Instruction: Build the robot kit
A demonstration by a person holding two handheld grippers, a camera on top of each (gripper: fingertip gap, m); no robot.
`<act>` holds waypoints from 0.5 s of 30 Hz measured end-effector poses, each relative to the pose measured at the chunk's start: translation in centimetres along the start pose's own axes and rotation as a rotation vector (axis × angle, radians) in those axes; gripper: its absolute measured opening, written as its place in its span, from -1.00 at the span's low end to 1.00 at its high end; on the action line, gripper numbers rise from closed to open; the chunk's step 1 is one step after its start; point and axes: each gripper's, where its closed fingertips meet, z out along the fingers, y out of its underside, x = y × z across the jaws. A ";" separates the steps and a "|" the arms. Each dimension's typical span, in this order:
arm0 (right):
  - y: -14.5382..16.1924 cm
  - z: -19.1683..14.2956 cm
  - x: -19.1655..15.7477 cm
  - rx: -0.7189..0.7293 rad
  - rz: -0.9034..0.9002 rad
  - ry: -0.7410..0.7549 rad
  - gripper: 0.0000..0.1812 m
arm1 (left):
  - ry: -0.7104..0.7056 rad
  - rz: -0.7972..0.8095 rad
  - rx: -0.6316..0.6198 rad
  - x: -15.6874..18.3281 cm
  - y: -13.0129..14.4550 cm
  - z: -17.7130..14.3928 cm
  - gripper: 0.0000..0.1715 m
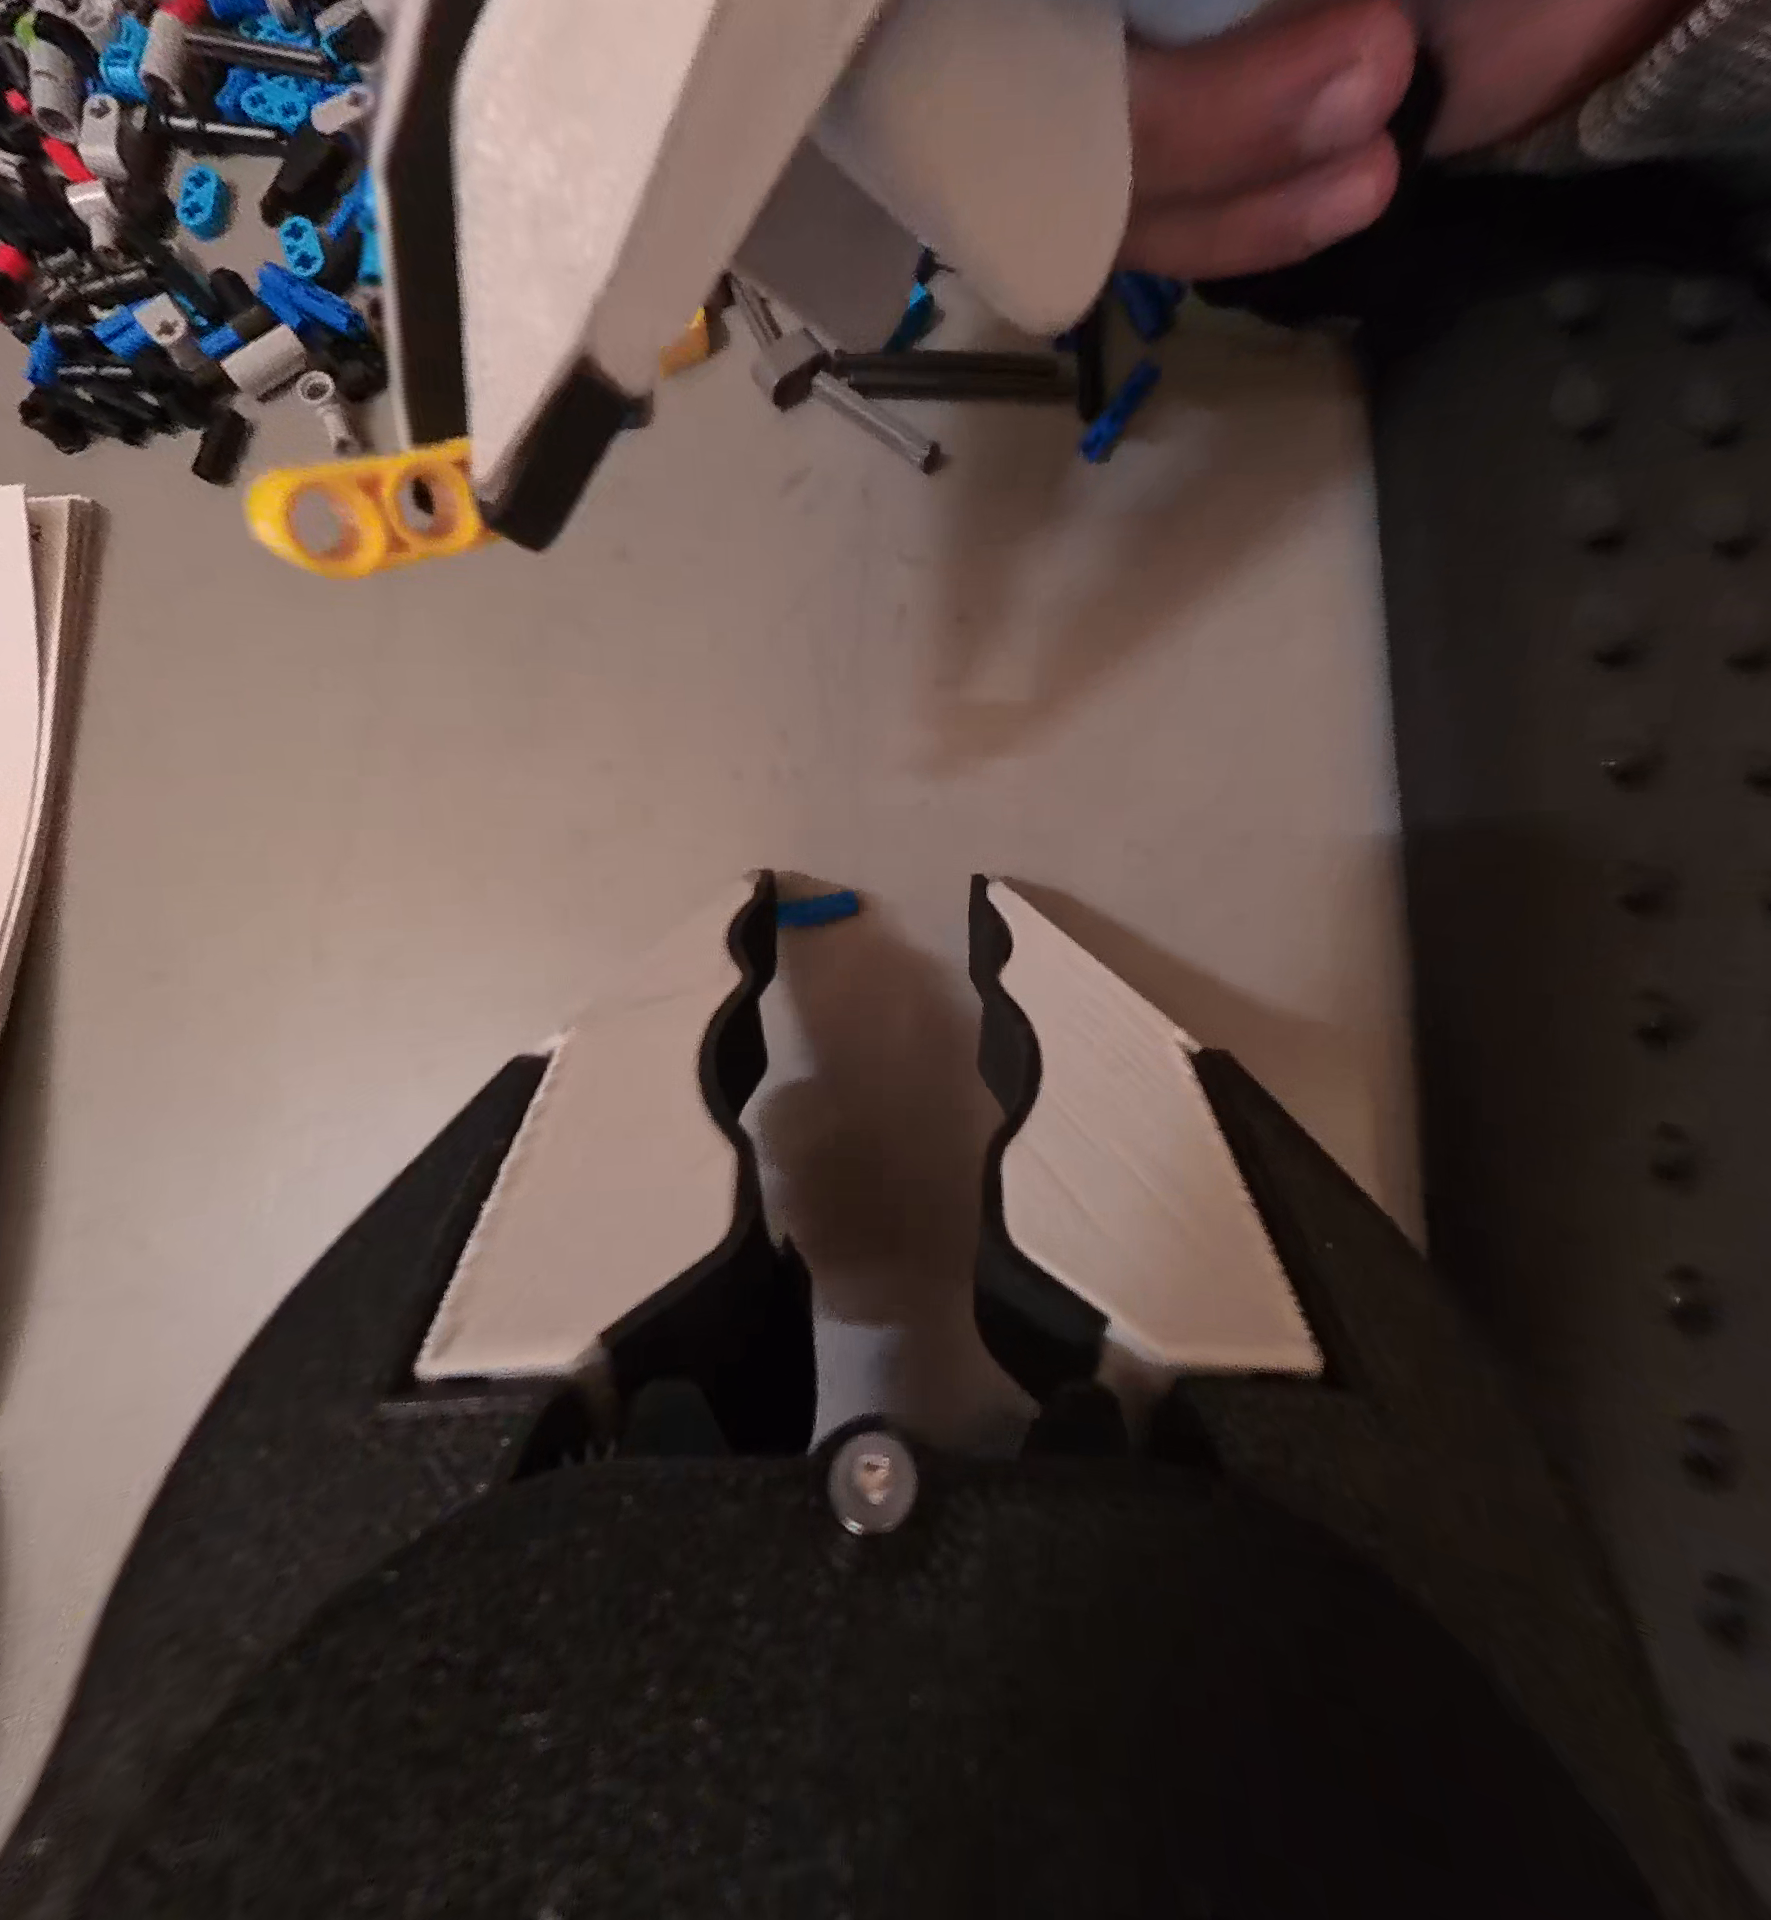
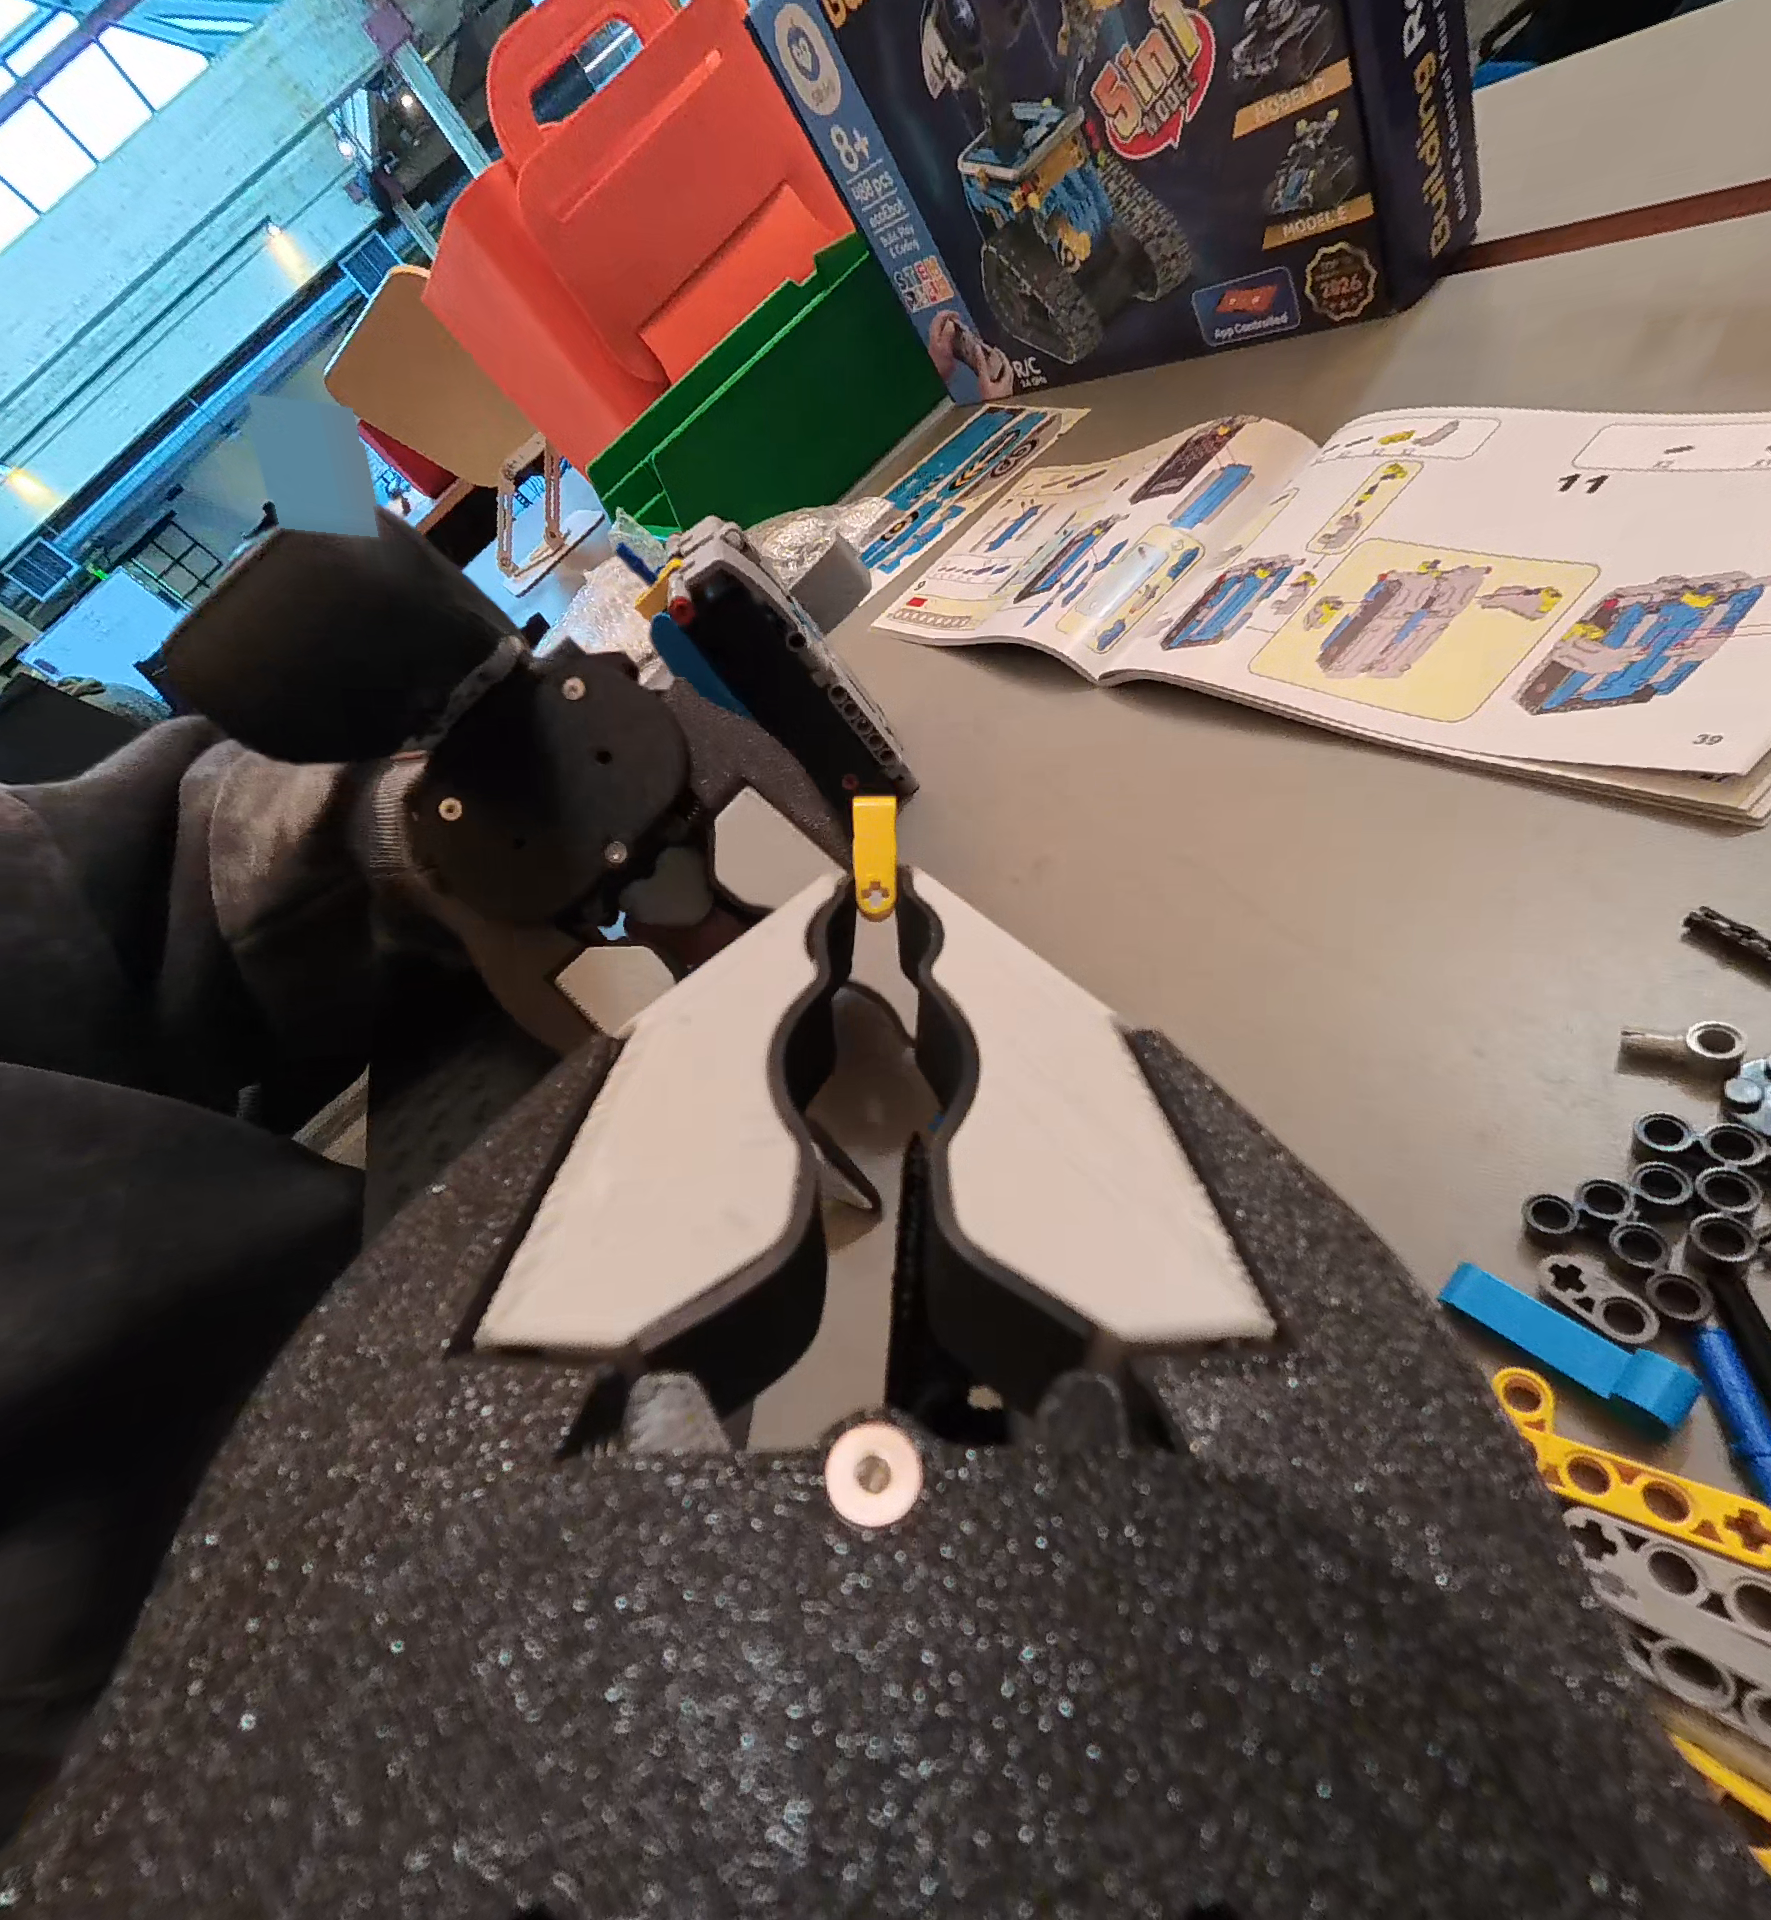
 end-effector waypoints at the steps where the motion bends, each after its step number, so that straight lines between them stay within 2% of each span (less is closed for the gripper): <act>1: 0.1 0.0 0.0 -0.002 0.004 -0.001 -0.92 | -0.008 -0.005 -0.001 -0.2 0.0 0.0 -0.57; 8: 0.4 0.2 0.6 -0.018 0.019 0.009 -0.92 | -0.021 -0.002 0.010 0.5 0.6 -0.5 -0.66; 15: -0.4 -0.2 0.7 0.030 0.038 0.003 -0.92 | 0.007 -0.003 0.013 1.6 1.3 -1.1 -0.69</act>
